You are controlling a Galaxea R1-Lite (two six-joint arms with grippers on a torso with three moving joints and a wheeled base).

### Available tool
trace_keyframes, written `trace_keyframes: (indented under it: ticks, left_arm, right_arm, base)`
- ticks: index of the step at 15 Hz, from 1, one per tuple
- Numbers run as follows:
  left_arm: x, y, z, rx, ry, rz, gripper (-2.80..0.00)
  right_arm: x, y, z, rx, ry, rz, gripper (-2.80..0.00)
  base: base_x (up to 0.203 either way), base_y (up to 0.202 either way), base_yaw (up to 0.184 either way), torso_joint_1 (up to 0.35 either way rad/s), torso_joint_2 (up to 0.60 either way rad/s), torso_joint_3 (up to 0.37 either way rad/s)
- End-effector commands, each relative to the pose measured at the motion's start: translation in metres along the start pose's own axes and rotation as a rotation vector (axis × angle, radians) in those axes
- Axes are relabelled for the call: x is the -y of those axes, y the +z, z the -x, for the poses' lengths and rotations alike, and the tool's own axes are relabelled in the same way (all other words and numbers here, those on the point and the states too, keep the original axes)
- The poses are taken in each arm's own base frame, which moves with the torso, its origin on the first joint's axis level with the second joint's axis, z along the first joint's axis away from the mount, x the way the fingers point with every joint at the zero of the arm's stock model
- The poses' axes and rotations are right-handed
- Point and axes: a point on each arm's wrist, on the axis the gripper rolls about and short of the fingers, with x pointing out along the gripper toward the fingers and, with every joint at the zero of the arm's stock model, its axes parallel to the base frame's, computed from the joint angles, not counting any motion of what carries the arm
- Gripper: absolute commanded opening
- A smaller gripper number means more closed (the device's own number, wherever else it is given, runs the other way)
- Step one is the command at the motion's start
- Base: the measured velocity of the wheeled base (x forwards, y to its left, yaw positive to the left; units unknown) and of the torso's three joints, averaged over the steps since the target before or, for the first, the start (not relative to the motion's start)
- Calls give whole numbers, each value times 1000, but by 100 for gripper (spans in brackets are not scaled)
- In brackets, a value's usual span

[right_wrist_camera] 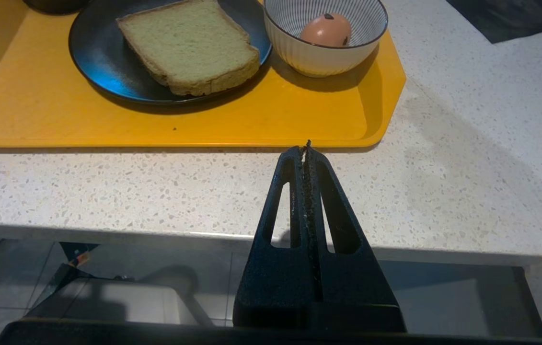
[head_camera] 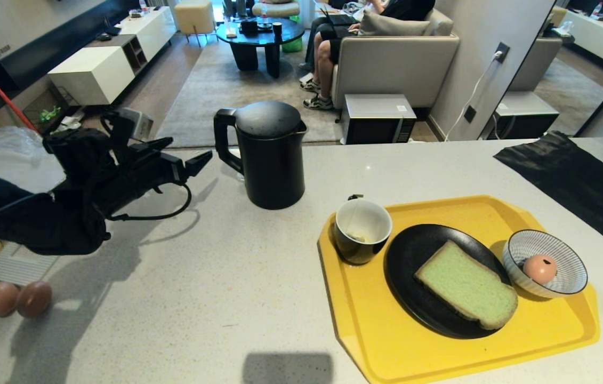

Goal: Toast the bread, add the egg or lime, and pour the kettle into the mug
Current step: Pick up the kettle

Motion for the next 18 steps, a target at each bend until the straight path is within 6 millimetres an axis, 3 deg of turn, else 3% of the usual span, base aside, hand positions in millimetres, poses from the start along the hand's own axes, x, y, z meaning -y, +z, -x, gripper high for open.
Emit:
trace_keyframes:
  ticks: [1,5,8,11,14,18]
  left_arm:
    - [-3,-20,-13,-15,-4,5,0]
    - [-18,-11,-47,101,23,-41,0]
    - [-10,-10,-61,128,1,-20,0]
    - [-5,-7,-58,130,6,-24,0]
    - [3,-9,-42,73,10,-30,0]
    - [31,-4,-18,19,-12,-41,0]
  right_arm:
    - [0,0,0,-2,2,0,-280]
    - [0,0,0,-1,2,2,-280]
    - [0,0,0,-2,2,0,-280]
    - [0,0,0,0,2,3,-280]
    - [0,0,0,0,2,0,-280]
    - [0,0,0,-1,2,0,-280]
  base:
    - [0,0,0,0,0,0]
    - [0,0,0,0,0,0]
    - [0,0,0,0,0,0]
    - [0,0,0,0,0,0]
    - [0,0,0,0,0,0]
    - [0,0,0,0,0,0]
